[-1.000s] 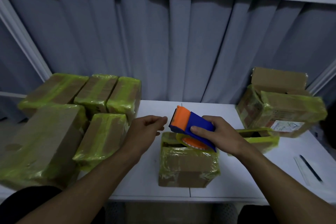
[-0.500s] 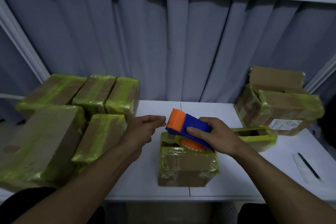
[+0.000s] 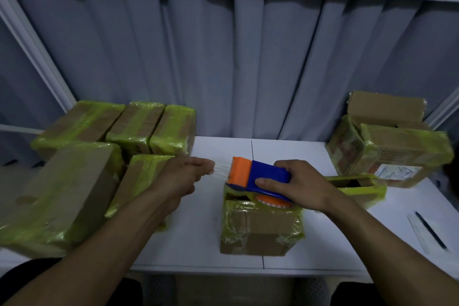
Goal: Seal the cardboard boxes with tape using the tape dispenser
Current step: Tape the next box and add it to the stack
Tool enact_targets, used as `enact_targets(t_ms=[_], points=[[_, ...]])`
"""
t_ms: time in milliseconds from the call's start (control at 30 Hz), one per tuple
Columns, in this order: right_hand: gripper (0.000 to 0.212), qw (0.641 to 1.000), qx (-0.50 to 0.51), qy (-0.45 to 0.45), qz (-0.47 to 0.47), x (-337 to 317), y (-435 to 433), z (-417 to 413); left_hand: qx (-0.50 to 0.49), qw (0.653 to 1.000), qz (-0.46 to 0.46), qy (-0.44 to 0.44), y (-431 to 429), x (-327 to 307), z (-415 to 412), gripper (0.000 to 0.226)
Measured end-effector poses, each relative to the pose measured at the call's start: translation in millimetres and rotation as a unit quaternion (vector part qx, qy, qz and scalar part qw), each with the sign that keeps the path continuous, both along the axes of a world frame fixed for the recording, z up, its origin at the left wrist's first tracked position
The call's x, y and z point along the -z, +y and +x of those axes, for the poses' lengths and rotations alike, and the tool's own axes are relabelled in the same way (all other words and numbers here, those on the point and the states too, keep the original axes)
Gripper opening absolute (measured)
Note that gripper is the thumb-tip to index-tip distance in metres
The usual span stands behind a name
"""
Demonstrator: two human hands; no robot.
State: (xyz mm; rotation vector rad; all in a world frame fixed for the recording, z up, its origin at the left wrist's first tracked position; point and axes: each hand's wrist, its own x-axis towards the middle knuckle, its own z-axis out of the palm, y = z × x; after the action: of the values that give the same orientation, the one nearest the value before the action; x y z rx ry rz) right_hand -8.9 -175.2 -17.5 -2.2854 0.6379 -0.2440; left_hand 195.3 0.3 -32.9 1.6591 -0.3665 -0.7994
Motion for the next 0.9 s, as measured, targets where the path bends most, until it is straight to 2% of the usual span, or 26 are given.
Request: enact_targets(t_ms=[233,333,433,533,700,833,900], points=[[0.057,0.997,-0.017,0.047,-0.051,-11.8,-6.6,-1.6,-0.056,0.998,0.001,0.013,16.2,12.7,22.2,0.011],[0.059,0.995,-0.012,0.069,-0.072,-12.6,-7.6,-0.5,-0.076,0.997,0.007,0.018,22.1,19.1,23.6,0.003],[0.069,0.99,-0.006,0.089,-0.113,-13.3,-10.5,0.9,-0.099,0.995,0.02,0.011,25.4,26.0,27.1,0.016],[0.079,0.981,0.0,0.126,-0.146,-9.0,-11.0,4.7,-0.103,0.993,0.054,0.023,30.0,40.6,24.7,0.015],[0.068,0.96,0.012,0.187,-0.21,-2.9,-10.2,14.4,-0.1,0.99,0.064,0.079,22.6,67.7,13.9,0.004],[0.069,0.95,0.003,0.233,-0.209,1.3,-13.3,21.1,-0.097,0.985,0.079,0.117,17.7,79.5,7.9,0.027],[0.068,0.945,-0.001,0.251,-0.211,6.3,-12.8,24.7,-0.097,0.985,0.094,0.106,14.9,86.4,6.2,0.029]])
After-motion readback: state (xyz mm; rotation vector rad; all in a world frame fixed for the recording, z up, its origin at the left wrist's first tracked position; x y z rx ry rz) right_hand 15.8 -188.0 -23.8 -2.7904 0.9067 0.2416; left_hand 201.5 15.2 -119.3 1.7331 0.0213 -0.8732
